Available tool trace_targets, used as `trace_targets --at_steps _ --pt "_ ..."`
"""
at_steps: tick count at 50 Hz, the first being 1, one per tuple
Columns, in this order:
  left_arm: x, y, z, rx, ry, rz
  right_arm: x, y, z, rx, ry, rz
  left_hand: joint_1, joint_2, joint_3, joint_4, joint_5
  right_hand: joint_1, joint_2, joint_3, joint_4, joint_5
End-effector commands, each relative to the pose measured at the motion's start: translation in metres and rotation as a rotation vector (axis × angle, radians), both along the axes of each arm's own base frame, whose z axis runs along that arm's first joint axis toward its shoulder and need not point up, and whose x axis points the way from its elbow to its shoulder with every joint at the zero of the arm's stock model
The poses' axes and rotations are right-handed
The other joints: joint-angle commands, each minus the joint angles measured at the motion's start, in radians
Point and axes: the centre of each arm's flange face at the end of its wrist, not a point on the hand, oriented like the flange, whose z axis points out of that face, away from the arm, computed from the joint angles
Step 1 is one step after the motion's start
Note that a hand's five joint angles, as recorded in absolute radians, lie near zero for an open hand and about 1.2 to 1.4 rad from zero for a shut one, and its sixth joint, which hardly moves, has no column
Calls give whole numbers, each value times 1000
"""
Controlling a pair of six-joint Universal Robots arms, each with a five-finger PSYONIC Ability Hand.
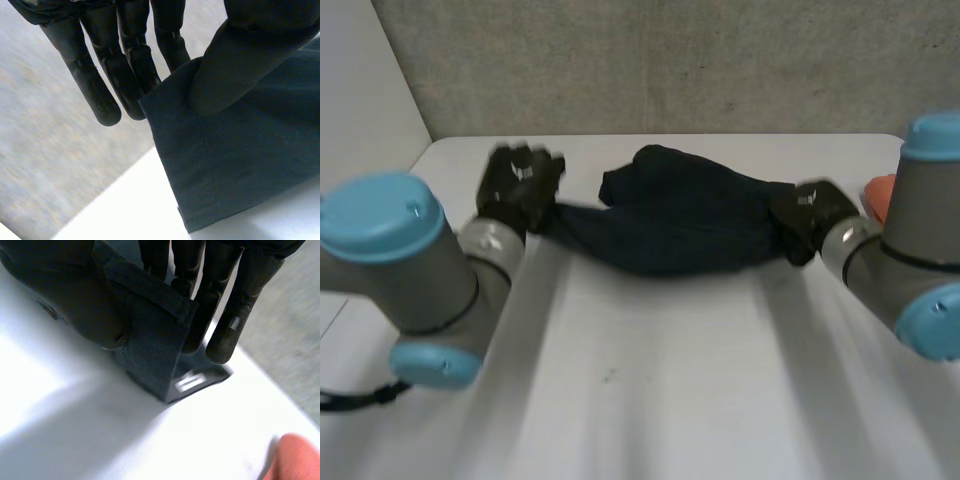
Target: Fold the laundry.
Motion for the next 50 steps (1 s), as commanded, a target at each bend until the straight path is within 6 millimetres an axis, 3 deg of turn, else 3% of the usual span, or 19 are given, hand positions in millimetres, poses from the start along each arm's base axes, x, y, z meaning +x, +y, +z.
trace_targets --at_steps 1,4,9,13,20,23,25,26,28,29,40,45,46,50 --pt "18 42 -20 105 -69 -23 -14 36 1 8 138 60 265 199 204 197 241 421 221 225 205 238" --pt "25 54 -15 120 -84 -26 -20 48 1 19 207 85 265 199 204 197 241 421 221 225 205 238" --pt "44 91 -2 199 -170 -36 -33 85 0 118 335 159 265 199 204 197 241 421 221 225 205 238" --pt "55 122 -6 308 -259 -70 -44 105 -4 190 415 199 265 199 204 197 241 421 221 225 205 238" --pt "47 170 -19 385 -328 -217 -69 106 -5 215 474 162 265 199 204 197 241 421 221 225 205 238" --pt "42 172 -20 368 -323 -235 -69 104 -6 211 452 170 265 199 204 197 241 421 221 225 205 238" --pt "38 168 -20 339 -304 -236 -68 105 -8 214 433 189 265 199 204 197 241 421 221 225 205 238" --pt "36 166 -21 331 -301 -238 -68 106 -9 216 429 195 82 16 21 14 59 421 221 225 205 238" --pt "28 155 -19 284 -276 -234 -66 108 -12 215 415 208 -764 -831 -825 -832 -788 421 221 225 205 238" --pt "25 151 -17 267 -262 -231 -66 108 -13 211 413 209 -812 -878 -872 -879 -835 421 221 225 205 238" --pt "-10 66 -2 54 -116 -174 -65 104 -23 168 355 168 -794 -861 -855 -862 -818 421 221 225 205 238" --pt "-34 29 -15 38 -91 -262 -65 103 -26 153 331 153 -745 -811 -806 -812 -768 421 221 225 205 238" --pt "-38 13 -23 45 -87 -274 -64 102 -26 144 323 147 -730 -796 -791 -798 -754 421 221 225 205 238" --pt "-41 -20 -48 94 -87 -281 -64 98 -27 123 308 133 -680 -747 -741 -748 -704 421 221 225 205 238"
